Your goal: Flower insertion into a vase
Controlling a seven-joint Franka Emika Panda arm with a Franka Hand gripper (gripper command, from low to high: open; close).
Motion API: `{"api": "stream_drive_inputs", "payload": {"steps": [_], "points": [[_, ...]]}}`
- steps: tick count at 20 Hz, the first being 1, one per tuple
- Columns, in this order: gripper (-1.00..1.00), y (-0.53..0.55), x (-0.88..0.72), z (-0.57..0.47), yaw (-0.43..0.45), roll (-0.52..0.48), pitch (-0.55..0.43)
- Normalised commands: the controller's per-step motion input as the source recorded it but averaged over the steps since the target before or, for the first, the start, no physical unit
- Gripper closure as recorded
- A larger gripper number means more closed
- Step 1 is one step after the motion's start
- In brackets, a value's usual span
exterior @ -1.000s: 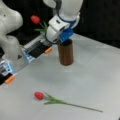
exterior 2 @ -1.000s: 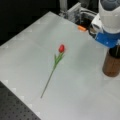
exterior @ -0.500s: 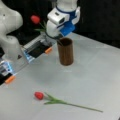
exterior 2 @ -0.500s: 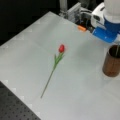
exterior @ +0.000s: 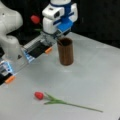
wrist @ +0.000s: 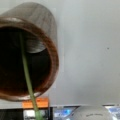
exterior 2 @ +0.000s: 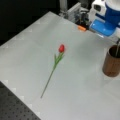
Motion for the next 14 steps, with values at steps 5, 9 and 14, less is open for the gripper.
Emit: {"api": "stream_drive_inputs", "payload": {"steps": [5,9,14], "points": [[-1.0,-0.18,-0.13,-0.11,0.125,0.09,-0.184],[-1.0,-0.24,-0.02,-0.09,0.182,0.113,-0.1],[-1.0,-0.34,0.06,-0.1,0.174,0.078,-0.083]]}}
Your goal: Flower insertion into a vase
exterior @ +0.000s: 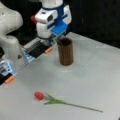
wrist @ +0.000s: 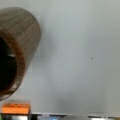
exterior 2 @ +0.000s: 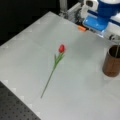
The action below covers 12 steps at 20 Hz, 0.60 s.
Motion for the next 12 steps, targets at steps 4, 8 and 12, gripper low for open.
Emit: {"api": "stream_drive_inputs", "payload": {"steps": [4,8,12], "points": [[-1.0,-0.32,0.08,-0.1,0.179,0.032,-0.093],[-1.0,-0.28,0.1,-0.08,0.159,-0.026,-0.065],[-1.0,-0.25,0.12,-0.1,0.146,-0.081,-0.026]]}}
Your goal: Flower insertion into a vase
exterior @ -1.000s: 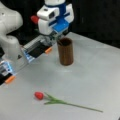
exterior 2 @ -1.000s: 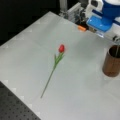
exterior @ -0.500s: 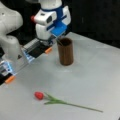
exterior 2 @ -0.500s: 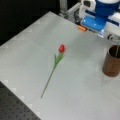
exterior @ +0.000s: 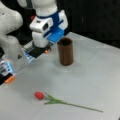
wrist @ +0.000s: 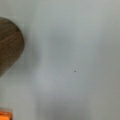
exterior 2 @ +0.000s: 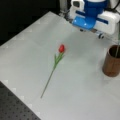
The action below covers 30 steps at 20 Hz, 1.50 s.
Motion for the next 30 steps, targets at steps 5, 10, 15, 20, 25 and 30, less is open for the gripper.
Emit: {"api": "stream_drive_inputs", "payload": {"steps": [5,10,15,20,25,30], "points": [[-1.0,-0.24,0.19,-0.16,0.189,-0.125,-0.062],[-1.0,-0.27,0.22,-0.12,0.129,-0.146,-0.067],[-1.0,-0.23,0.21,-0.04,0.091,-0.108,-0.021],[-1.0,-0.12,0.28,-0.01,0.052,-0.122,0.027],[-1.0,-0.08,0.4,0.02,0.007,-0.243,0.102],[-1.0,-0.13,0.63,0.07,0.01,-0.125,0.121]]}}
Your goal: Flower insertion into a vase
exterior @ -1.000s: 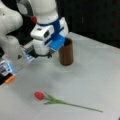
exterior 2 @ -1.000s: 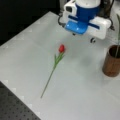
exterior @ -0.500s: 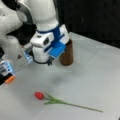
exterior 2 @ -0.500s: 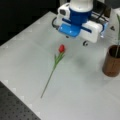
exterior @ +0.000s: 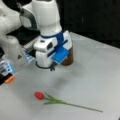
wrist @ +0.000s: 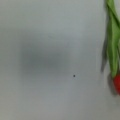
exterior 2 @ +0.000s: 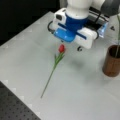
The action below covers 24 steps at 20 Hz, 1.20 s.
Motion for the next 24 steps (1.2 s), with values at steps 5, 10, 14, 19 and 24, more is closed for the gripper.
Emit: {"api": "stream_drive_inputs", "payload": {"steps": [5,10,14,19,24], "points": [[-1.0,-0.26,0.56,0.06,0.029,-0.119,0.151],[-1.0,-0.29,0.33,-0.05,0.063,-0.137,0.158],[-1.0,-0.12,0.19,-0.12,0.068,-0.134,0.206],[-1.0,-0.01,0.21,-0.15,0.113,-0.163,0.226],[-1.0,0.07,0.2,-0.13,0.087,-0.11,0.171]]}}
